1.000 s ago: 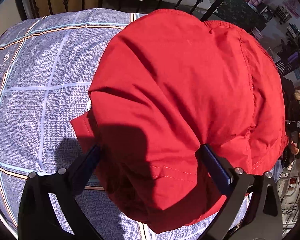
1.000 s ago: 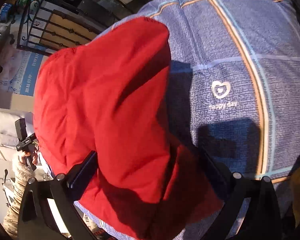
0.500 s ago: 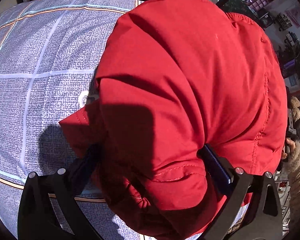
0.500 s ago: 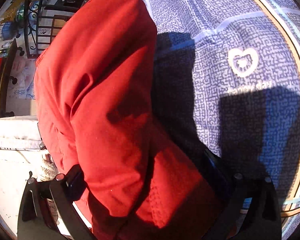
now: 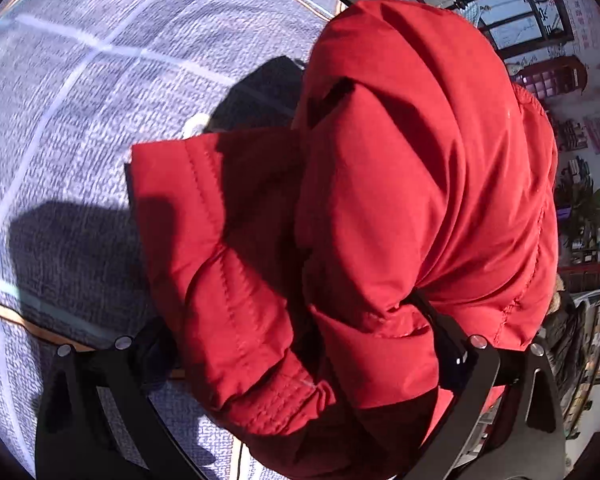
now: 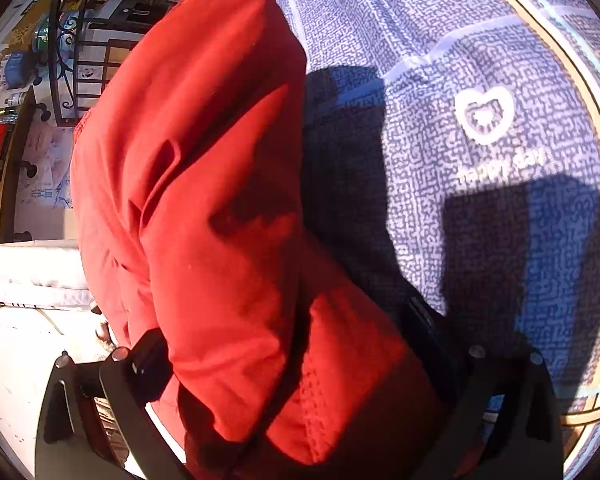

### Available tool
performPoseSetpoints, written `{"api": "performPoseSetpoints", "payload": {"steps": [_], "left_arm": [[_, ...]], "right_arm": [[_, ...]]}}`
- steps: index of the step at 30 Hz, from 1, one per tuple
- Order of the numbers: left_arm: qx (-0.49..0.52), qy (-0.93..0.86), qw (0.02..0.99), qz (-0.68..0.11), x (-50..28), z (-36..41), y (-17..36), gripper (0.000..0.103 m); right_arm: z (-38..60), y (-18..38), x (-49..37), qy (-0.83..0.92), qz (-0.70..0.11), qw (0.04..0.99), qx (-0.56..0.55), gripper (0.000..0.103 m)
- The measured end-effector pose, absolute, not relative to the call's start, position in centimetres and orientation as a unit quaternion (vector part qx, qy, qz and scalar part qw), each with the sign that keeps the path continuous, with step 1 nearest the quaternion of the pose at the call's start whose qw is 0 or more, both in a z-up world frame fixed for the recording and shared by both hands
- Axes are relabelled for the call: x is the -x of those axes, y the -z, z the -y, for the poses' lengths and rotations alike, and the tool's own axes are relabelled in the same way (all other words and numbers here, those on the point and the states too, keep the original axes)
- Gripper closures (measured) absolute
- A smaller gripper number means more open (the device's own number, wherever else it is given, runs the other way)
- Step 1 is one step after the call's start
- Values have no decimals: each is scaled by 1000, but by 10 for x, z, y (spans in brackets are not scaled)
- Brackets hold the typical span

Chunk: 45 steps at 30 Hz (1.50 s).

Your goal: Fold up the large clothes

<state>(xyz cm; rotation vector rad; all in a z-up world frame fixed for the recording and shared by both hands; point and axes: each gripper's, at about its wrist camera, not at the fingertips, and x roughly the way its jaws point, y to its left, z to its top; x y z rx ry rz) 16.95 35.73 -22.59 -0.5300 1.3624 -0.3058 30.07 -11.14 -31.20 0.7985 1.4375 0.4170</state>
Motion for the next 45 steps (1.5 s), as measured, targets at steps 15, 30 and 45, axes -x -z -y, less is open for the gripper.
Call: {"api": "performPoseSetpoints", "payload": {"steps": [15, 30, 45], "left_arm": [[57, 38, 791, -608, -168, -287, 190, 6], [34, 75, 777, -624, -190, -267, 182, 32], [129, 49, 799, -585, -196, -290, 126, 73]], "right_arm": [[103, 307, -295, -167, -631, 677, -339, 5], [107, 314, -307, -210, -659, 637, -341, 24], [66, 188, -296, -176, -631, 682, -325, 76]]}}
